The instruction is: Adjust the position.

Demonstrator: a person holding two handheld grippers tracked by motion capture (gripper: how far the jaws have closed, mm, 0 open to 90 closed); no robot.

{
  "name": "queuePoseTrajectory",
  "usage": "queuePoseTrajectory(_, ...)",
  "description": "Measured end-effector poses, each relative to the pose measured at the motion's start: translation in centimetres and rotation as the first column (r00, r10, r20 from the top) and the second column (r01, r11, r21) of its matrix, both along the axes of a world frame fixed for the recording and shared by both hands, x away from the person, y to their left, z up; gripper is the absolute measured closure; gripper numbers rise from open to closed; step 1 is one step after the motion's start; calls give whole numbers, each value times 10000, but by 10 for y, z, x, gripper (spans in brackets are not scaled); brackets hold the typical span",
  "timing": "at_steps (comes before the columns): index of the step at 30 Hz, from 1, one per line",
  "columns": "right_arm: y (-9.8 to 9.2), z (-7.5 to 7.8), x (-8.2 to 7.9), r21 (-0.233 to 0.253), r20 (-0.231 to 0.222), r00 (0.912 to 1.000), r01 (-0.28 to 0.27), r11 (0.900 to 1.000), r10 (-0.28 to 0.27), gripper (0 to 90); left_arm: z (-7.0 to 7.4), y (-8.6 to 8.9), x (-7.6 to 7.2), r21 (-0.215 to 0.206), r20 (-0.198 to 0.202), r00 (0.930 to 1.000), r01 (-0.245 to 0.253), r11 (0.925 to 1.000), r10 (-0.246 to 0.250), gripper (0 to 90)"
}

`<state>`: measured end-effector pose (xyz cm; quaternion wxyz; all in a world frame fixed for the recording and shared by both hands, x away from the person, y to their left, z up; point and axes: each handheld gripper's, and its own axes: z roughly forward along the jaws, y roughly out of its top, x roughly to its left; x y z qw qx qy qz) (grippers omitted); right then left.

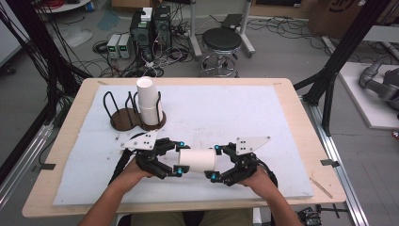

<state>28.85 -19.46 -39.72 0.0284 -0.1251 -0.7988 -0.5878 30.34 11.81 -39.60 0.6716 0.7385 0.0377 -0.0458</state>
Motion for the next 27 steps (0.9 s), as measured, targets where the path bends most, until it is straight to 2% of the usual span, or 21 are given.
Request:
queuePoseTrajectory(3,-3,2,0,211,37,10000,38,9998,-39,226,-1,-1,0,-3,50,10000,-11,10000,11,350)
queuePoseTrajectory(13,-3,6,0,-103,375,9992,156,9998,-152,283,-1,0,-1,236,187,9997,-157,9996,152,359)
queuePoseTrajectory(16,-4,7,-1,-296,491,9986,190,9994,-175,284,1,-1,-4,635,197,9988,-465,9969,453,349)
queuePoseTrajectory(17,-4,8,-1,-384,582,9981,199,9991,-176,285,2,-2,-5,864,155,9979,-643,9942,632,325)
queuePoseTrajectory(19,-3,10,-1,-647,669,9976,232,9976,-189,285,5,-4,-6,1405,-78,9939,-1078,9842,1100,183)
queuePoseTrajectory(20,-3,11,-1,-762,720,9973,215,9969,-160,285,7,-4,-6,1617,-96,9927,-1167,9799,1198,159)
queuePoseTrajectory(21,-3,13,0,-949,809,9966,261,9951,-184,284,7,-4,-6,1617,-96,9927,-1167,9799,1198,159)
queuePoseTrajectory(22,-2,15,0,-1212,931,9955,304,9922,-191,284,12,-3,-6,1927,48,9923,-1225,9736,1239,159)
queuePoseTrajectory(24,1,21,1,-1798,1116,9937,298,9832,-97,284,16,-2,-6,2135,160,9915,-1297,9683,1292,159)
queuePoseTrajectory(25,2,23,1,-1992,1156,9933,274,9796,-43,284,16,-2,-6,2135,160,9915,-1297,9683,1292,159)
queuePoseTrajectory(26,2,23,1,-1992,1156,9933,274,9796,-43,284,20,-1,-5,2338,308,9908,-1353,9628,1318,159)
queuePoseTrajectory(27,6,30,3,-2614,1414,9899,286,9648,89,283,24,-1,-5,2595,387,9904,-1380,9558,1325,159)
